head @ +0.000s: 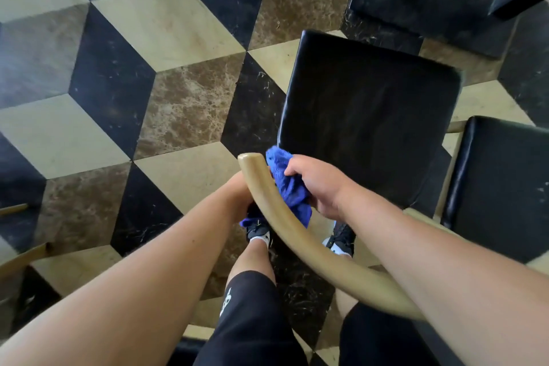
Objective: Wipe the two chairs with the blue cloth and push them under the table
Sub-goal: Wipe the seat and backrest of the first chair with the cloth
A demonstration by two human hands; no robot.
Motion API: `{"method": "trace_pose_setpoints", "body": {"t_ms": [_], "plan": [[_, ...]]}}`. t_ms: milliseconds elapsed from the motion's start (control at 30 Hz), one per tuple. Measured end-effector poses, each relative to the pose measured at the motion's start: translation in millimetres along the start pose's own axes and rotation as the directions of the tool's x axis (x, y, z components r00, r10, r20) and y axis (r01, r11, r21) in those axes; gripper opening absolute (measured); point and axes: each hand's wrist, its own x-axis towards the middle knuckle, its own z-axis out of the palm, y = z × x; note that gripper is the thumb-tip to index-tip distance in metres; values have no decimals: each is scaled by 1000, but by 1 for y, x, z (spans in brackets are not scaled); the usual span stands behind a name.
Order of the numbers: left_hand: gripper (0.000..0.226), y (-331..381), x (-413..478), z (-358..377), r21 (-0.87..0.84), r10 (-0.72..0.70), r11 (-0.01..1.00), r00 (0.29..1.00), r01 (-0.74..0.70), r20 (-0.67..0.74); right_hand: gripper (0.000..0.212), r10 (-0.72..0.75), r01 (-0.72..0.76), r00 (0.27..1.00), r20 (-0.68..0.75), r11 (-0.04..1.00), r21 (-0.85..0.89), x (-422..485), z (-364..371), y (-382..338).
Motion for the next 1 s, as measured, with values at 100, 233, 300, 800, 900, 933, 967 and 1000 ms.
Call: {"method": "trace_pose_setpoints", "body": {"t_ms": [100,233,300,800,900,933,967,1000], "plan": [[18,14,-36,-2,-51,43,998,998,-41,50,19,-54,50,998,41,994,98,-28,14,-29],[39,12,-62,-9,-200,91,976,996,-84,26,27,-382,373,924,0,903,-211,-60,36,-56],[40,11,-74,-9,-335,124,937,991,-100,52,40,-573,535,815,88,683,-497,-73,44,-53],[70,1,-76,20,452,438,861,794,-234,-422,30,-657,343,719,227,52,-938,-167,18,60],[76,-12,-83,29,886,804,380,568,-267,-174,22,-652,302,718,243,-23,-953,-188,-4,83],[73,-15,-84,37,948,823,220,566,-229,-55,20,-650,297,719,246,-32,-954,-195,-14,89],[65,-17,-84,48,979,807,89,590,-183,37,18,-650,294,721,242,-30,-955,-203,-25,95],[55,-20,-86,60,989,774,-8,625,-146,99,16,-652,286,722,230,-21,-958,-210,-37,101]]}}
